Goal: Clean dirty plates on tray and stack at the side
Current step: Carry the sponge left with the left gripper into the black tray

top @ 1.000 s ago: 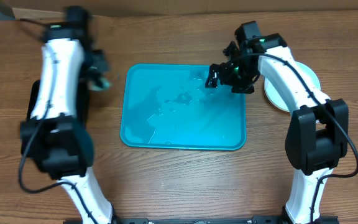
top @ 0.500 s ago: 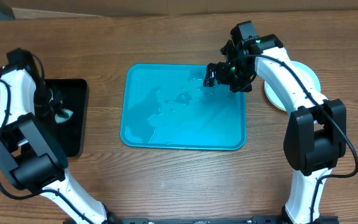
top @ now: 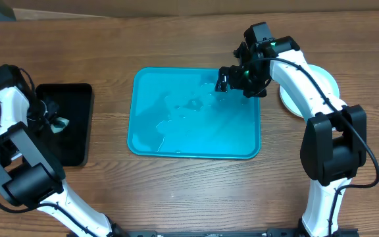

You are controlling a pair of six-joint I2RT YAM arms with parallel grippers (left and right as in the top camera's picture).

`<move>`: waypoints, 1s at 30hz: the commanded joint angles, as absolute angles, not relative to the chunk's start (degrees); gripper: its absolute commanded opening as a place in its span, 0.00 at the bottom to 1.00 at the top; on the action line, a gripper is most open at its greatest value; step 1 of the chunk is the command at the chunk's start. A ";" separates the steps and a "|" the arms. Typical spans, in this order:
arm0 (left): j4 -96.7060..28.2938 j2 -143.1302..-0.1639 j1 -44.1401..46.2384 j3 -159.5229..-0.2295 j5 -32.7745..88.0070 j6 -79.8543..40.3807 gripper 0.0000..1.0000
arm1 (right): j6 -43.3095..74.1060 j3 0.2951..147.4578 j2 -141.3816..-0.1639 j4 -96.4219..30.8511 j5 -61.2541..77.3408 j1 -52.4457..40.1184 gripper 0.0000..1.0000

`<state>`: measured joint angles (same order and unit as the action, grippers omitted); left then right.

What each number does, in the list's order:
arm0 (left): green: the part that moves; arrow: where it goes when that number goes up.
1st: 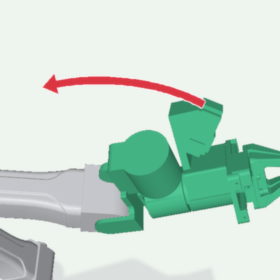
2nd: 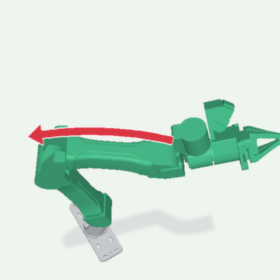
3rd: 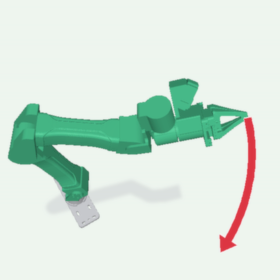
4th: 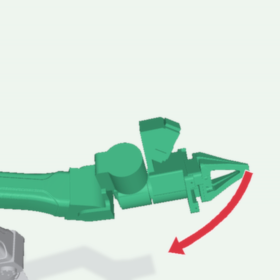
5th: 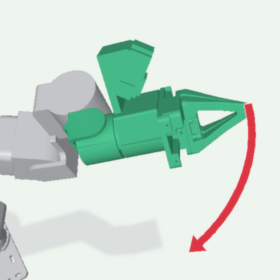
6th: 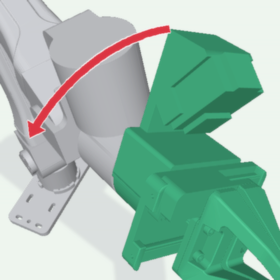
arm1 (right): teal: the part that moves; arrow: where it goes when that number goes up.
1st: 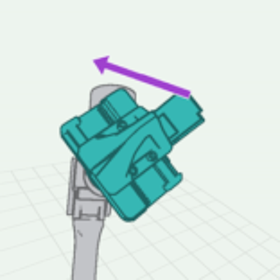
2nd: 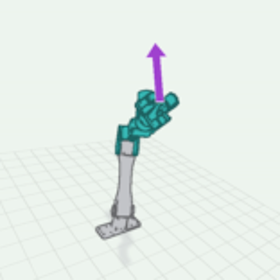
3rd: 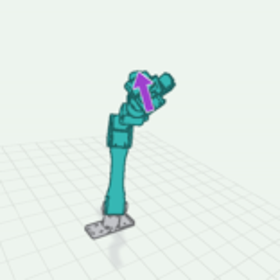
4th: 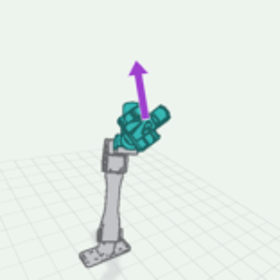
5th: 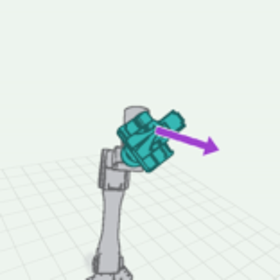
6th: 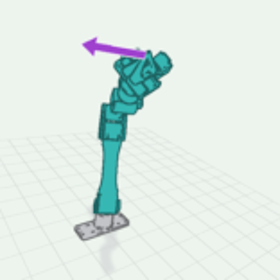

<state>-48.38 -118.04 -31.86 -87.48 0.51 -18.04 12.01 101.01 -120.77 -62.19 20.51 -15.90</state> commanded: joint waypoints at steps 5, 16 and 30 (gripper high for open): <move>-41.04 -117.34 -31.31 -81.58 9.74 -18.20 0.44 | 12.45 100.92 -118.78 -62.87 19.99 -16.12 1.00; -48.31 -117.30 -31.48 -90.59 9.61 -16.12 0.04 | 12.45 100.92 -118.78 -63.35 19.99 -16.12 1.00; -46.11 -118.13 -31.46 -87.59 7.20 -16.32 0.09 | 12.43 100.92 -118.78 -63.31 19.99 -16.12 1.00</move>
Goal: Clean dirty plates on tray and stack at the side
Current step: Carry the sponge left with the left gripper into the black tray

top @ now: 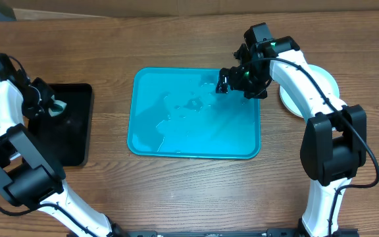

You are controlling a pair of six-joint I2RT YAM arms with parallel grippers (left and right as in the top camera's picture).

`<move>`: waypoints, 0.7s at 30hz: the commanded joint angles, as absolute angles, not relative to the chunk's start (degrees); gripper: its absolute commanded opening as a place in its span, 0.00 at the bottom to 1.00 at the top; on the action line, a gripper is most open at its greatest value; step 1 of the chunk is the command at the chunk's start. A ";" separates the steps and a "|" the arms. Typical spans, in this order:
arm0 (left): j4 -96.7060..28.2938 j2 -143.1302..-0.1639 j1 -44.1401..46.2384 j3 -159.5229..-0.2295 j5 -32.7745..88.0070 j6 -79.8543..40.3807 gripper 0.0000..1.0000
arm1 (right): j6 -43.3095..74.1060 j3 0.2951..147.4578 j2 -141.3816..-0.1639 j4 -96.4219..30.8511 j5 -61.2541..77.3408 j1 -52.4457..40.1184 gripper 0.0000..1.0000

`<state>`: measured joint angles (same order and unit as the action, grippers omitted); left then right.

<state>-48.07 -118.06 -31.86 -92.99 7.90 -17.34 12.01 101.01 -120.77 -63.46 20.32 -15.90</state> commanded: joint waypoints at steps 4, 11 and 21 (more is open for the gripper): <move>-40.51 -118.13 -31.48 -80.38 7.35 -16.32 0.22 | 12.45 100.92 -118.78 -63.35 19.97 -16.12 1.00; -37.60 -118.13 -31.48 -76.23 7.07 -16.27 0.41 | 12.45 100.92 -118.78 -63.31 19.97 -16.12 1.00; -46.24 -118.06 -31.48 -86.46 7.31 -16.27 0.04 | 12.40 100.92 -118.78 -63.46 19.97 -16.12 1.00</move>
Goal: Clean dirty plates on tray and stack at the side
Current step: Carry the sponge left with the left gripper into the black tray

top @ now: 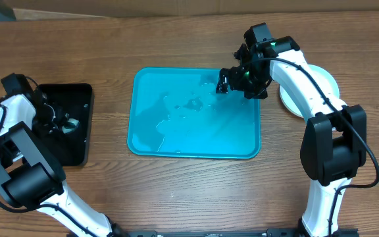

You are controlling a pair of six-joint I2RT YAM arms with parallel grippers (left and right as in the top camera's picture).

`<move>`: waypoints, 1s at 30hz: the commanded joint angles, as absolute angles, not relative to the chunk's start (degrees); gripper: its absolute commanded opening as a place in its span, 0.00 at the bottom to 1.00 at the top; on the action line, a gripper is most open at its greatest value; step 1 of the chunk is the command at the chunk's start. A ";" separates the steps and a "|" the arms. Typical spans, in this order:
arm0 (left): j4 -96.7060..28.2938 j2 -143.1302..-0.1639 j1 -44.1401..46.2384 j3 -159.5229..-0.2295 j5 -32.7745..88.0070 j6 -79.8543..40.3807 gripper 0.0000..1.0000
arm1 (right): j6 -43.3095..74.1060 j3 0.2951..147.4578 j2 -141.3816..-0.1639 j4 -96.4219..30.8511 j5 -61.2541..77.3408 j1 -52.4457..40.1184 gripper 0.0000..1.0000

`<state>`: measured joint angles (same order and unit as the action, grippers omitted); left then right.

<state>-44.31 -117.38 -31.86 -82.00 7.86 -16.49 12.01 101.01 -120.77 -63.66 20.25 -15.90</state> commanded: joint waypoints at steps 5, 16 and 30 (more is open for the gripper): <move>-50.96 -118.06 -31.46 -92.16 7.29 -16.27 0.51 | 12.43 100.92 -118.78 -63.02 19.97 -16.12 1.00; -42.33 -118.67 -31.48 -80.01 7.11 -16.29 0.50 | 12.40 100.92 -118.78 -63.13 19.97 -16.12 1.00; -43.46 -118.58 -31.48 -80.97 7.09 -16.27 0.04 | 12.40 100.92 -118.78 -63.48 19.97 -16.12 1.00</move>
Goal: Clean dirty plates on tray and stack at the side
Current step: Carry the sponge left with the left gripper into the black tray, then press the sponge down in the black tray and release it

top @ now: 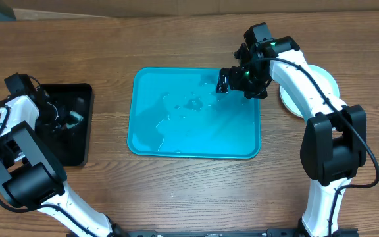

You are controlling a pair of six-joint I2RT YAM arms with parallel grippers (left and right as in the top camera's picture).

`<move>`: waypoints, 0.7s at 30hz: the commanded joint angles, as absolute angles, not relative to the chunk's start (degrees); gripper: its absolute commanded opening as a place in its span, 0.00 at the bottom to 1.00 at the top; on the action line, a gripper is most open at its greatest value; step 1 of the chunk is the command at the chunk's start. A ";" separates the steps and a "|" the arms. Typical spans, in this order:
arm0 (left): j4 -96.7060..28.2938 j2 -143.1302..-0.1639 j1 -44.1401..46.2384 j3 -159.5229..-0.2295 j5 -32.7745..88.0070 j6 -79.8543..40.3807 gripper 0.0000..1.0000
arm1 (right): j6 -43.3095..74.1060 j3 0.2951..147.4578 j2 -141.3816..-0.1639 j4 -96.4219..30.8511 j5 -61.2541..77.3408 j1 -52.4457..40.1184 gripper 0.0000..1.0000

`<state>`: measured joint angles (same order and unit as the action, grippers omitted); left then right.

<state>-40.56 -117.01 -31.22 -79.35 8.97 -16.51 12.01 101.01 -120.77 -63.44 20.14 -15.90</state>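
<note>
The blue tray (196, 131) lies mid-table with a wet, glossy film on its floor; no separate plate shows on it. White plates (328, 82) sit stacked at the right, partly hidden by my right arm. My right gripper (223, 82) hangs low over the tray's far right corner, and its jaws are too dark to read. My left gripper (70, 120) is down inside the black bin (77, 148), shut on a small pale sponge (76, 118).
The black bin stands on the wooden table (176, 191) left of the tray, a narrow gap between them. The right arm's links cross from the plate stack to the tray. A cardboard edge (176, 12) runs along the back.
My left gripper and the pale sponge have shifted slightly right and farther back within the black bin. The right arm, tray and plate stack have not moved.
My left gripper held the sponge low in the bin's left part, then was raised at the bin's far left corner, then was back down in the bin, and now sits a little farther right. The right gripper stayed over the tray's corner throughout.
</note>
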 commanded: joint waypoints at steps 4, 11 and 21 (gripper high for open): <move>-48.64 -118.58 -31.48 -87.22 7.09 -16.27 0.41 | 12.40 100.92 -118.78 -63.51 19.99 -16.12 1.00; -48.12 -118.78 -31.48 -88.12 7.03 -16.25 0.77 | 12.40 100.92 -118.78 -63.51 19.99 -16.12 1.00; -37.26 -118.78 -31.48 -78.52 6.98 -16.34 0.61 | 12.40 100.92 -118.78 -63.94 19.99 -16.12 1.00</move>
<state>-37.91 -117.95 -31.22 -81.76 7.18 -16.34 12.01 101.01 -120.77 -63.90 20.14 -15.90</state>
